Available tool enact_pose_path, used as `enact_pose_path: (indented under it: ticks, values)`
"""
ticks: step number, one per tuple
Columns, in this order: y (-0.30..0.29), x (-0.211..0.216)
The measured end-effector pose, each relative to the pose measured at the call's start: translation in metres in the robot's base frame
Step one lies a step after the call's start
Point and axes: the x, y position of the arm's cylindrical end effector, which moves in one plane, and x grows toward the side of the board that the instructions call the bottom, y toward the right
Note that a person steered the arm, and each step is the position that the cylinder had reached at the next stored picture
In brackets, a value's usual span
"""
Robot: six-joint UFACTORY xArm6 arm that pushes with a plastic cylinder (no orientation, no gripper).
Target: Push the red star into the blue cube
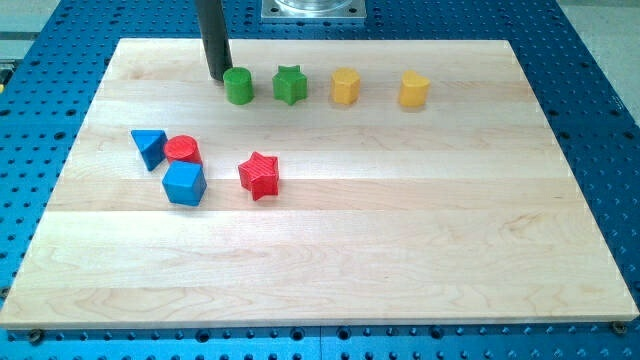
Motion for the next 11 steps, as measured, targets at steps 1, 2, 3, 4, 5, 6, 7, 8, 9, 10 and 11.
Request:
enact_pose_path:
  ticks: [1,2,3,4,5,6,7,8,9,10,11]
  values:
    - [-0.083,0.018]
    - [-0.146,0.068]
    - [-0.139,0.086]
    - [-0.071,0.09]
    - [0.009,0.108]
    - [0.036,0.141]
    - [0.066,0.163]
    - [0.167,0.159]
    - [0.093,0.214]
    - [0.055,0.214]
    - [0.04,0.197]
